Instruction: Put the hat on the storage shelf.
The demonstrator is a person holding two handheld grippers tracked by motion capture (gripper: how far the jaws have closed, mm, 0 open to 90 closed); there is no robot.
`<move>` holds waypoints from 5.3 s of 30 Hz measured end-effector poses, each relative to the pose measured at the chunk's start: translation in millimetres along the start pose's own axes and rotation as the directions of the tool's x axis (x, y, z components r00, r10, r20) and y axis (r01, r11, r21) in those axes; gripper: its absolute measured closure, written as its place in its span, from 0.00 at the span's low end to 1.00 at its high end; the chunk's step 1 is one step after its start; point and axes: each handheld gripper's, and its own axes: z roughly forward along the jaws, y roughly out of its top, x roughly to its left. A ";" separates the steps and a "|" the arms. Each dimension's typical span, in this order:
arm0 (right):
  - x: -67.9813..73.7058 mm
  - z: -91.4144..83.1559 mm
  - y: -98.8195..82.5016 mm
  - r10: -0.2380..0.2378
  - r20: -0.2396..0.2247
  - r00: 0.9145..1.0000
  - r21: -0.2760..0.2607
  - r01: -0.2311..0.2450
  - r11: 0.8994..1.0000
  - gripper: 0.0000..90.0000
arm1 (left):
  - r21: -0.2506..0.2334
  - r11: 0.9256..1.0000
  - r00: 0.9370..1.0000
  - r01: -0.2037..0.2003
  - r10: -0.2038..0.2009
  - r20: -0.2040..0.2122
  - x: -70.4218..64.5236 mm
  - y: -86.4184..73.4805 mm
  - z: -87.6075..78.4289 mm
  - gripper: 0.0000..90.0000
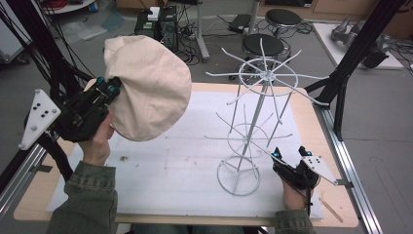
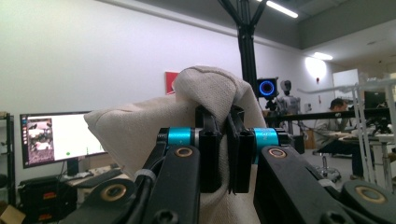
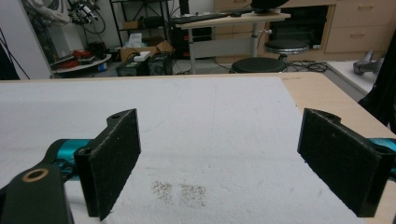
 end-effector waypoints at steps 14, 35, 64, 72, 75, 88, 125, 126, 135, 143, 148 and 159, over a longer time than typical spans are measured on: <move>-0.1 -0.3 0.0 0.002 0.001 1.000 0.001 -0.002 1.000 0.14 | -0.140 0.989 0.995 0.037 -0.023 0.097 -6.4 42.7 3.2 0.94; -0.1 0.1 -0.2 -0.002 -0.002 1.000 0.002 0.002 1.000 0.14 | -0.253 0.956 0.974 0.150 -0.100 0.202 -1.1 71.3 -1.4 0.94; 0.3 0.6 -0.4 0.000 -0.008 1.000 0.004 0.000 1.000 0.14 | -0.340 0.880 0.921 0.333 -0.226 0.317 -4.9 75.8 35.3 0.94; -0.4 0.2 -0.4 0.000 -0.010 1.000 0.006 0.001 1.000 0.14 | -0.340 0.876 0.920 0.341 -0.236 0.313 -3.5 71.9 44.8 0.94; -0.6 0.3 -0.4 -0.003 -0.010 1.000 0.005 0.003 1.000 0.14 | -0.340 0.876 0.920 0.341 -0.237 0.313 -4.3 72.0 45.3 0.94; -0.4 0.0 -0.4 -0.001 -0.011 1.000 0.006 0.001 1.000 0.14 | -0.271 0.913 0.923 0.304 -0.212 0.321 -16.6 49.7 47.2 0.94; -0.2 -0.5 -0.4 0.001 -0.009 1.000 0.005 -0.001 1.000 0.14 | 0.048 0.987 0.965 0.151 -0.157 0.209 -11.2 -47.5 15.4 0.91; -0.4 -0.4 -0.4 -0.002 -0.009 1.000 0.005 0.002 1.000 0.14 | 0.050 0.988 0.966 0.147 -0.154 0.207 -11.1 -47.8 15.0 0.91; -0.3 -0.5 -0.4 0.001 -0.008 1.000 0.006 -0.001 1.000 0.14 | 0.051 0.987 0.971 0.150 -0.157 0.181 -11.6 -49.8 15.4 0.83; -0.4 -0.2 -0.4 -0.003 -0.005 1.000 0.002 0.003 1.000 0.14 | 0.065 0.988 0.985 0.137 -0.143 0.096 -11.6 -51.2 17.2 0.45; -0.6 -0.3 -0.4 -0.002 -0.006 1.000 0.000 0.002 1.000 0.14 | 0.092 0.988 0.991 0.123 -0.127 0.032 -11.5 -52.1 17.5 0.33; -0.7 -0.5 -0.4 -0.001 -0.007 1.000 0.001 0.001 1.000 0.14 | 0.108 0.991 0.994 0.075 -0.066 -0.085 -12.7 -53.7 11.2 0.31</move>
